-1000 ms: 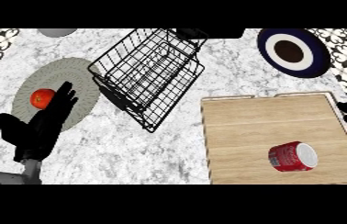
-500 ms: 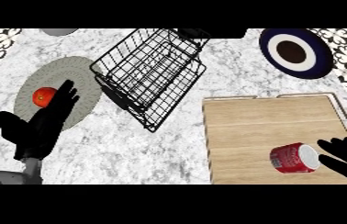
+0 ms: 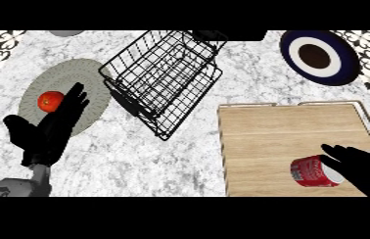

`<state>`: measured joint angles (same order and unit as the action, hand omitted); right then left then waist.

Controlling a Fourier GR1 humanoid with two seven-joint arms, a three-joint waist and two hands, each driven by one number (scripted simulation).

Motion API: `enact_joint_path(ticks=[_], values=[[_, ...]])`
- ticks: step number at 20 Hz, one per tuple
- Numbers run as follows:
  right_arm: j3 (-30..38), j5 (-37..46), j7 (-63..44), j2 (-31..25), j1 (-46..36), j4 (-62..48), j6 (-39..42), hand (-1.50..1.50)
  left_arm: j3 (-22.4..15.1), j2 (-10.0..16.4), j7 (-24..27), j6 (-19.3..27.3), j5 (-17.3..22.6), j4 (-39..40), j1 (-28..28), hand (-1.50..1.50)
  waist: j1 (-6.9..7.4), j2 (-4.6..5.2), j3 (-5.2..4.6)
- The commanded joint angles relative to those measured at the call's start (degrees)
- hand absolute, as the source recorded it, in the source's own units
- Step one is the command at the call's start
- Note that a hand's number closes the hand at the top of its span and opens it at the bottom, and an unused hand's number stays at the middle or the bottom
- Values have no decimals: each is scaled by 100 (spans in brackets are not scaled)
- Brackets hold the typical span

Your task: Pick the can from the tray and place it in the tiered basket

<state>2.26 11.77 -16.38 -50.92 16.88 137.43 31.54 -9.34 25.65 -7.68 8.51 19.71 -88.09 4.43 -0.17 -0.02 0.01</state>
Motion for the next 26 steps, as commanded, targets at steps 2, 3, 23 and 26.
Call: enact_joint_path(ticks=[2, 3, 23, 26], values=[[-484, 1355, 200, 295, -247, -540, -121, -150, 85, -98, -85, -184, 5, 34, 70, 0, 26, 3, 3], [-904, 1846, 381, 530, -331, -785, -387, -150, 48, -180, -99, -61, -59, -113, -48, 0, 57, 4, 5], [-886, 3281, 1678, 1170, -336, -2007, -172, 150, 414, -629, -445, -271, -682, -163, 82, 0, -23, -2, -1], [-1521, 4338, 1811, 1326, -447, -2250, -726, 150, 470, -661, -505, -375, -611, -467, -271, 0, 28, -5, 1]])
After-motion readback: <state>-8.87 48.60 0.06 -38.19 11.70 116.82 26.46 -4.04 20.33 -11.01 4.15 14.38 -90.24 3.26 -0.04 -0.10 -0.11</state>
